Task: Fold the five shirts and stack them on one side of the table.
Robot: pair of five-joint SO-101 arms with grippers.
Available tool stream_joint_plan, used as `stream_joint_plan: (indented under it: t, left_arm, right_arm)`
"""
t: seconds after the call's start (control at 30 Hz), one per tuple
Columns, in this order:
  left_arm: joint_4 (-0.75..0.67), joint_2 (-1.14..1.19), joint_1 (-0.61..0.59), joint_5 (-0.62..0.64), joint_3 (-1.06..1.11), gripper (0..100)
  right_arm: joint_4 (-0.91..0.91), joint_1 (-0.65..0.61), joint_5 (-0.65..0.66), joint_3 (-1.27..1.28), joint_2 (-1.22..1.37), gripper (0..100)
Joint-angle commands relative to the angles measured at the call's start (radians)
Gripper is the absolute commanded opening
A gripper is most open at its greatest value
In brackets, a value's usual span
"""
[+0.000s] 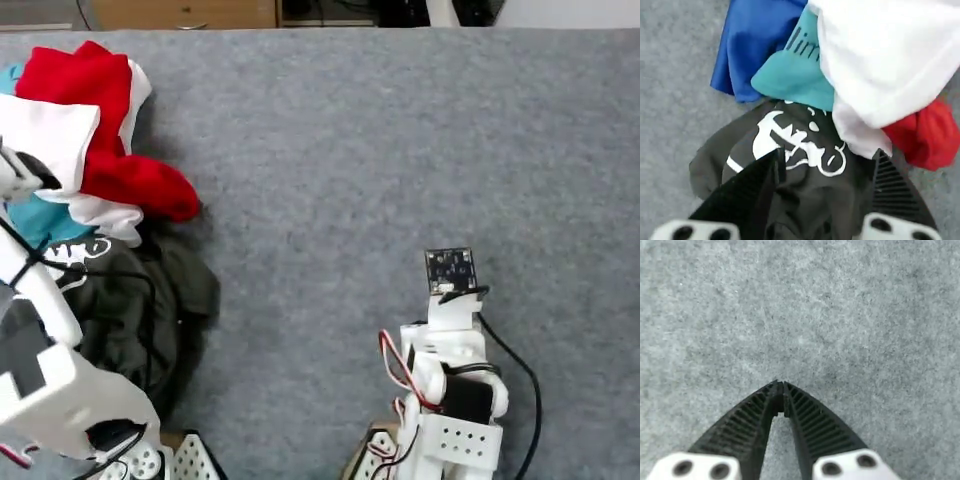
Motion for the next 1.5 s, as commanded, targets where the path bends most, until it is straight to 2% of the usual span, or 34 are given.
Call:
stream_joint_plan:
  t: [0.0, 0.43, 0.63, 0.8, 0.9, 1.03, 1.13, 1.33, 1.47]
  left_arm:
    - [0.009, -0.114, 0.015, -0.009, 0.11, 27]
    - [-0.026, -0.4, 0.017, -0.011, 0.512, 27]
    - [-0.031, -0.513, 0.018, -0.011, 0.775, 28]
    - [-0.141, -0.608, 0.02, -0.011, 0.967, 28]
    - [-0.229, -0.628, 0.072, -0.052, 1.094, 28]
    - [-0.545, -0.596, 0.149, -0.071, 1.336, 27]
    - [-0.721, -0.541, 0.169, -0.077, 1.435, 21]
    - [-0.756, -0.417, 0.23, -0.077, 1.389, 1]
    - [-0.697, -0.375, 0.275, -0.077, 1.321, 2]
  right_arm:
    - [0.006, -0.004, -0.009, -0.001, -0.087, 0.5]
    - [0.006, -0.004, -0.009, -0.001, -0.087, 0.5]
    - [0.006, -0.004, -0.009, -0.001, -0.087, 0.5]
    - [0.006, -0.004, -0.009, -0.001, -0.087, 0.5]
    - [0.006, -0.004, -0.009, -0.001, -0.087, 0.5]
    - [0.006, -0.004, -0.009, -0.001, -0.087, 0.5]
    - [0.006, -0.004, -0.009, -0.001, -0.087, 0.5]
    - [0.006, -0.004, -0.009, -0.001, -0.087, 0.5]
    - [0.006, -0.004, -0.009, -0.001, -0.087, 0.5]
